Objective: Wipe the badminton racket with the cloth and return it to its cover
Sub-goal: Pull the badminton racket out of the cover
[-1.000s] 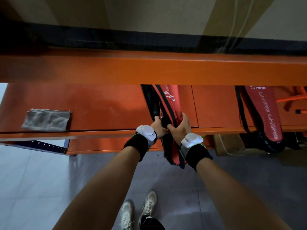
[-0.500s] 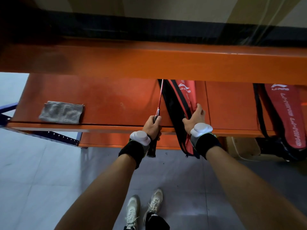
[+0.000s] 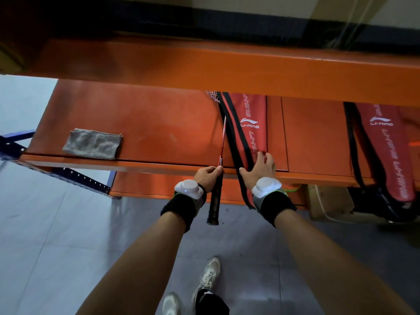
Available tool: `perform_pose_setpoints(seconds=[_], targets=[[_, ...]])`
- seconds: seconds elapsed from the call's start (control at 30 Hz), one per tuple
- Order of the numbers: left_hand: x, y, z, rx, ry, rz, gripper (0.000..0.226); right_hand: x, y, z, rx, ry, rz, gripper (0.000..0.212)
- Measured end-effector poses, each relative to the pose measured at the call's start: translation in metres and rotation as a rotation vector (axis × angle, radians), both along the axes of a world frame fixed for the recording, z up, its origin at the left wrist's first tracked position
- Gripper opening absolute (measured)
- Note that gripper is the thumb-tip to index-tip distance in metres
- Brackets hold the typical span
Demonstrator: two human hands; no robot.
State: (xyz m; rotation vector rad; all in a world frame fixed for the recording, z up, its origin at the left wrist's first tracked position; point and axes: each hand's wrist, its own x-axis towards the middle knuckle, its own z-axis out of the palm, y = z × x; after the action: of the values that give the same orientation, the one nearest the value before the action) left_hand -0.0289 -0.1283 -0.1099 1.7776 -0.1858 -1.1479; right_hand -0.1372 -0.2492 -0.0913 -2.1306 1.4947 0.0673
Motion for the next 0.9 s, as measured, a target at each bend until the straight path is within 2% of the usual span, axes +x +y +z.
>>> perform_pose_setpoints(seconds=[0.07,0.17,0.3,0.43,0.63,0.9], targets=[[-0.002,0.004,0.000,0.003,-0.063,0.011,0.026,-0.005,0.019,-0.002,-0.094,0.024,0.009,0.082],[-0.005,0.013,0.000,0.013,-0.128,-0.017,0.026,-0.010,0.038,-0.014,-0.111,0.131,0.044,0.100],[-0.012,0.027,0.001,-0.001,-0.014,-0.043,0.027,-0.019,0.032,-0.029,-0.101,0.238,0.048,0.113],[-0.019,0.039,0.001,-0.024,0.045,-0.036,0.025,-0.028,0.021,-0.035,-0.137,0.253,0.046,0.105],[-0.029,0.050,-0.004,-0.067,0.032,-0.126,0.028,-0.029,-0.003,-0.032,-0.153,0.270,0.075,0.091],[-0.038,0.066,0.005,-0.087,-0.013,-0.124,0.029,-0.025,-0.010,-0.035,-0.096,0.248,0.060,0.092]])
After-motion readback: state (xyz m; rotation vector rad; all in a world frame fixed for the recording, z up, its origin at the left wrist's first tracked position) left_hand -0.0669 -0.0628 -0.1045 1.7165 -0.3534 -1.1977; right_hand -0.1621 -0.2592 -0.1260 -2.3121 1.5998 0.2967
